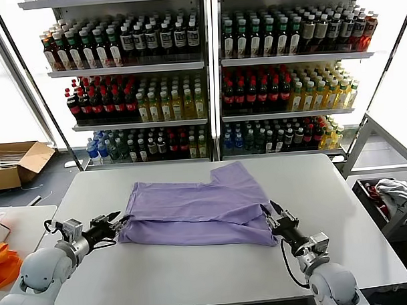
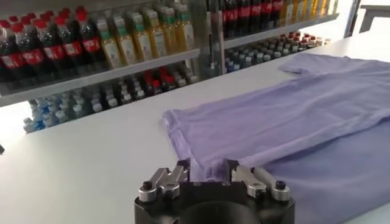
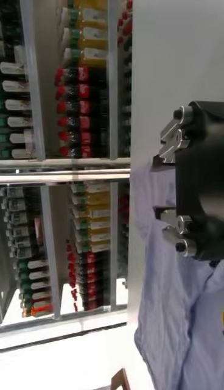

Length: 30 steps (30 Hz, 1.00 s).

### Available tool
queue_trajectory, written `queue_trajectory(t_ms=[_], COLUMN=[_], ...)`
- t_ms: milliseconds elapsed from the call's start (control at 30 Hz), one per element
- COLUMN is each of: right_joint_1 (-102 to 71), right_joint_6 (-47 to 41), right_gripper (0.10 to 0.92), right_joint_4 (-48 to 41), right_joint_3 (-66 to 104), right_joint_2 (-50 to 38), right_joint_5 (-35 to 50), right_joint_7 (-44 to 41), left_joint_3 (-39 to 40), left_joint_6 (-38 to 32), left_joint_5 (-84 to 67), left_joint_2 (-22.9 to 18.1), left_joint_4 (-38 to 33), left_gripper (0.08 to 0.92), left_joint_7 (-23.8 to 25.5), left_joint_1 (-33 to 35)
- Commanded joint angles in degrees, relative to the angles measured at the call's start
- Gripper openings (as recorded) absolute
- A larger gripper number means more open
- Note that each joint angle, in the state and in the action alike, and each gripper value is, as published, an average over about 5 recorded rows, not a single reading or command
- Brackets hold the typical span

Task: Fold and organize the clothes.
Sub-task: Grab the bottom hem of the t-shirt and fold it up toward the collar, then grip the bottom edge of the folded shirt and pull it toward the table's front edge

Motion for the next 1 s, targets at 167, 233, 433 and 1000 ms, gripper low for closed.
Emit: queue_trajectory(t_ms=[167, 233, 433, 1000], right_joint_1=[-11.75, -13.86, -16.36, -12.91], right_joint_6=[-3.8, -5.22, -7.07, -8.26], right_gripper=[0.742, 0.789, 0.822, 0.447], right_joint_4=[9.03, 10.62, 11.88, 7.19], right_joint_3=[2.61, 2.16, 1.53, -1.45], right_joint_2=[0.9, 2.09, 4.43, 6.09], right_joint_5=[-5.93, -7.18, -7.25, -5.46], right_joint_7=[4.65, 6.41, 8.09, 8.55], left_joint_3=[-5.11, -4.75, -3.25, -1.72], left_joint_6=[-1.45, -1.2, -0.62, 0.36], left_joint_5=[-1.81, -2.24, -3.9, -6.4], left_joint_2=[-4.1, -5.04, -6.06, -5.96], left_joint_4=[-7.62, -7.58, -5.7, -1.0], left_gripper=[0.654, 0.715, 0.817, 0.577], left_joint_7=[-4.12, -4.77, -6.01, -5.65], left_joint_1=[11.91, 11.89, 10.43, 7.43])
